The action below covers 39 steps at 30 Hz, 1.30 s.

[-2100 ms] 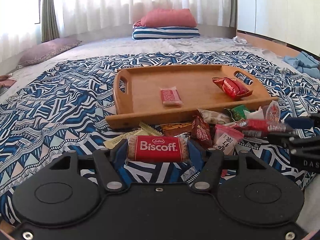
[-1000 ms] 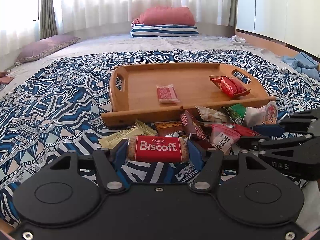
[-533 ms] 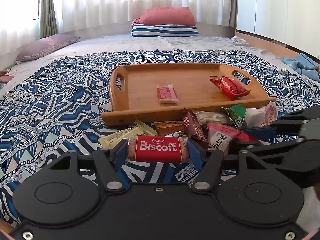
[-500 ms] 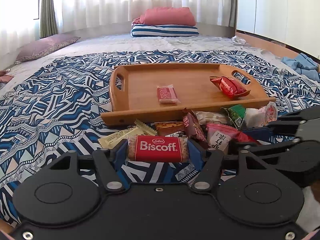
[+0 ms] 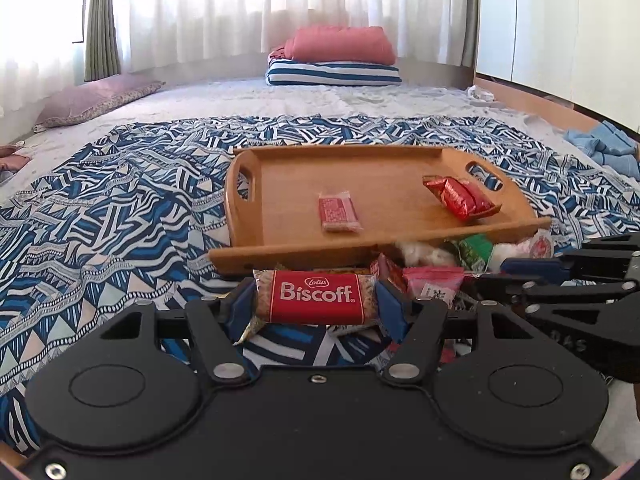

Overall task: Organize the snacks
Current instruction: 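Close the right gripper on the red MXT bar while the left gripper holds the Biscoff pack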

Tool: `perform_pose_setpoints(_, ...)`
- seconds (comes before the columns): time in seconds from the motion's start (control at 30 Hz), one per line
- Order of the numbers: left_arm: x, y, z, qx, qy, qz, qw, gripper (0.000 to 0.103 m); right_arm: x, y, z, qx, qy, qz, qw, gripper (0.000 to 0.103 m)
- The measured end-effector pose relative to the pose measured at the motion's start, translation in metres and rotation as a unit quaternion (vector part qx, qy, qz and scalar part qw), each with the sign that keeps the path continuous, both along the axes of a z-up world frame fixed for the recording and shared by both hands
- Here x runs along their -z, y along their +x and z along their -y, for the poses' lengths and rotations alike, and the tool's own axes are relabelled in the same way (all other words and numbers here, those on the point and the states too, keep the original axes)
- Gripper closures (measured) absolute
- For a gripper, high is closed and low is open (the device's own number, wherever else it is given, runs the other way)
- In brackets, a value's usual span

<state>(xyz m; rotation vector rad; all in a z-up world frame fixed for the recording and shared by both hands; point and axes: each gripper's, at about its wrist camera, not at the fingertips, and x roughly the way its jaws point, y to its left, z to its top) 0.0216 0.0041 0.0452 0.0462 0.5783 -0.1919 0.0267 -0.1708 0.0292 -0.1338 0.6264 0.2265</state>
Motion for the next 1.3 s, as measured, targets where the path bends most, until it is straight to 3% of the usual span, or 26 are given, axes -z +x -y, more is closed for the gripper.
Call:
perform_pose_setpoints(0.2,-0.008,0.004,0.002,0.004,-0.004,0.009,0.9999,0.041,-0.016,-0.001,0.008,0.011,0.016,0.016,1.0,0.079)
perform_pose_setpoints(0.23,-0.01,0.004,0.003,0.005,-0.005,0.01,0.9999,0.041,-0.018,-0.001,0.008,0.013,0.018,0.017,1.0,0.085)
perform_pose_setpoints(0.27,-0.011,0.004,0.004,0.006,-0.005,0.012,0.9999,0.041,-0.02,-0.002,0.009,0.015,0.019,0.02,1.0,0.099)
perform_pose_setpoints(0.33,-0.012,0.004,0.005,0.008,-0.005,0.015,0.9998,0.041,-0.024,-0.003,0.01,0.028,0.015,0.03,0.999,0.1)
perform_pose_setpoints(0.4,-0.014,0.004,0.006,0.009,-0.005,0.017,0.9998,0.041,-0.026,-0.002,0.012,0.019,0.019,0.026,0.999,0.095)
perform_pose_setpoints(0.53,-0.012,0.003,0.007,0.011,-0.007,0.014,0.9998,0.041,-0.015,0.001,0.016,0.017,0.017,-0.003,1.0,0.066)
perform_pose_setpoints(0.7,-0.009,0.001,0.007,0.016,-0.003,0.011,0.9998,0.041,0.004,-0.005,0.01,0.002,-0.017,-0.023,1.0,0.063)
perform_pose_setpoints(0.77,-0.008,0.001,0.007,0.015,-0.002,0.009,0.9999,0.041,0.007,-0.008,0.01,-0.002,-0.021,-0.026,0.999,0.049)
perform_pose_setpoints(0.93,-0.006,0.003,0.006,0.014,-0.004,0.005,0.9999,0.041,0.019,-0.008,0.012,0.004,-0.023,-0.04,0.999,0.048)
perform_pose_setpoints(1.0,-0.005,0.003,0.007,0.015,-0.002,0.005,0.9999,0.041,0.024,-0.007,0.013,0.007,-0.014,-0.046,0.999,0.048)
perform_pose_setpoints(1.07,-0.005,0.004,0.007,0.016,-0.002,0.004,0.9999,0.041,0.024,-0.007,0.014,0.008,-0.005,-0.046,0.999,0.074)
perform_pose_setpoints(1.3,-0.01,0.006,0.008,0.019,-0.002,0.01,0.9998,0.041,0.008,-0.009,0.014,0.014,0.025,-0.037,0.999,0.078)
